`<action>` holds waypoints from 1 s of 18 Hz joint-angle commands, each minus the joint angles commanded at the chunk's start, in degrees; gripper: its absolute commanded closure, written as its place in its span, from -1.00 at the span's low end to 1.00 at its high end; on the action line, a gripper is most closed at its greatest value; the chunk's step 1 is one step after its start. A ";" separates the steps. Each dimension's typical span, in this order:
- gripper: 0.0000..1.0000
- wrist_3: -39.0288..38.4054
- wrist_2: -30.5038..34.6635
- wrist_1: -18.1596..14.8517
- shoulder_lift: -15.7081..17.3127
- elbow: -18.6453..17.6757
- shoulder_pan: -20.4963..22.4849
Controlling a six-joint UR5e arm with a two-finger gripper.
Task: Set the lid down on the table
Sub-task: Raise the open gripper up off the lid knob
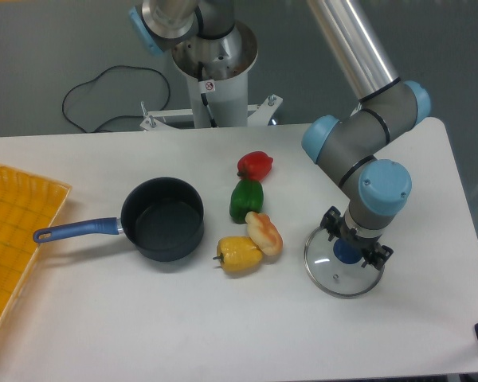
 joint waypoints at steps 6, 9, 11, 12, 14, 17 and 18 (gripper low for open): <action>-1.00 0.17 0.09 -0.17 6.85 -3.33 0.09; -1.00 0.53 0.00 -0.09 9.32 -5.97 0.35; -1.00 0.61 0.09 -0.35 9.67 -6.15 0.35; -1.00 0.61 0.26 -0.35 9.67 -6.42 0.26; -1.00 0.18 2.27 0.43 9.85 -7.82 -0.17; -1.00 0.00 4.22 2.37 10.03 -7.82 0.35; -1.00 0.09 4.22 2.11 10.11 -7.56 0.53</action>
